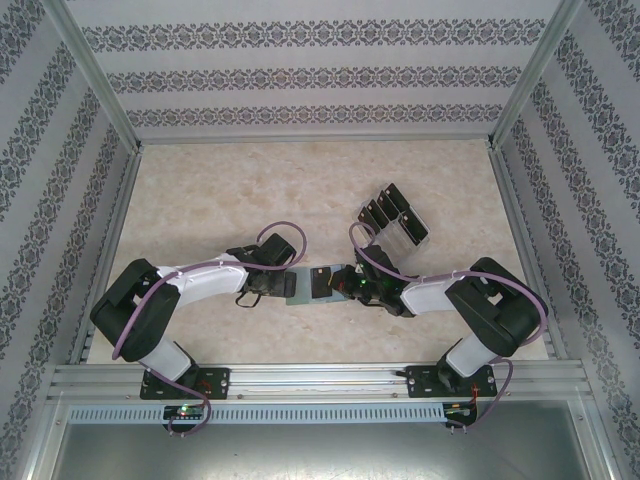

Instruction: Put the credit cards into the card holder

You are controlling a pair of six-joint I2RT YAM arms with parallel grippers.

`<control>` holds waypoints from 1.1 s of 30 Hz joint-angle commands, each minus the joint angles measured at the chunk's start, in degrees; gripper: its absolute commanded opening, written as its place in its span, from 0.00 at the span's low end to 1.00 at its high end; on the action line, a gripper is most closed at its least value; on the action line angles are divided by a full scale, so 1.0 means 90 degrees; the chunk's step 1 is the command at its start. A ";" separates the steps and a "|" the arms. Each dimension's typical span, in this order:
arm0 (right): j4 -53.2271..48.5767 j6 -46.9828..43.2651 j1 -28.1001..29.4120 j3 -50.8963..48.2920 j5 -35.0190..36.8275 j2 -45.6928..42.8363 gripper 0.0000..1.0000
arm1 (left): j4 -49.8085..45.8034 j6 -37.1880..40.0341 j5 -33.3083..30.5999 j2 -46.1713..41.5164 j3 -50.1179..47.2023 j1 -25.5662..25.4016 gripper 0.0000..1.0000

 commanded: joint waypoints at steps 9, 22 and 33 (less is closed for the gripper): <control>-0.0082 0.0050 0.0169 0.0082 0.0009 0.0361 0.00 | -0.0445 0.0191 -0.0314 0.0330 -0.0020 -0.0067 0.91; -0.0079 0.0179 0.0326 0.0047 0.0175 0.0364 0.00 | -0.0416 0.0183 -0.0294 0.0328 -0.0030 -0.0087 0.91; -0.0048 0.0738 0.0343 -0.0251 0.0834 -0.0044 0.00 | -0.0390 0.0176 -0.0265 0.0306 -0.0081 -0.0098 0.91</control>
